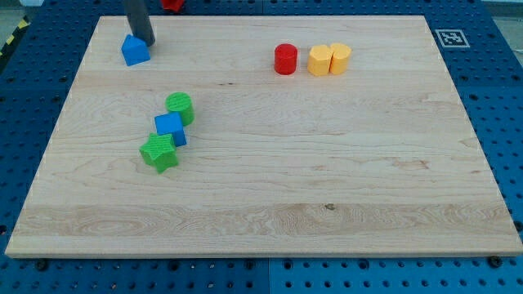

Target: Drag the triangle towards the green circle

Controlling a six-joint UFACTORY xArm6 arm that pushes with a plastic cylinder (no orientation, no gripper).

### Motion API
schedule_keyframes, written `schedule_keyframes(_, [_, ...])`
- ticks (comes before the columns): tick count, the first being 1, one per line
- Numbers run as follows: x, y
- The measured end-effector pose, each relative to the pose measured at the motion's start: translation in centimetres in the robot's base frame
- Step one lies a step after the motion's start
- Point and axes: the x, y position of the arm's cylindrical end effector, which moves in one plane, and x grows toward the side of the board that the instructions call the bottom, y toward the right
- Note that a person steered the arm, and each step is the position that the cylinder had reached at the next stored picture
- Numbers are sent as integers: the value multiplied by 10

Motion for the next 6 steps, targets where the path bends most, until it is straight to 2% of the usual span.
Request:
schedule_keyframes(2, [0, -70])
schedule_keyframes(3, [8, -74])
schedule_keyframes(4, [8, -35])
schedule_keyframes(5, [29, -3])
schedule_keyframes(6, [38, -5])
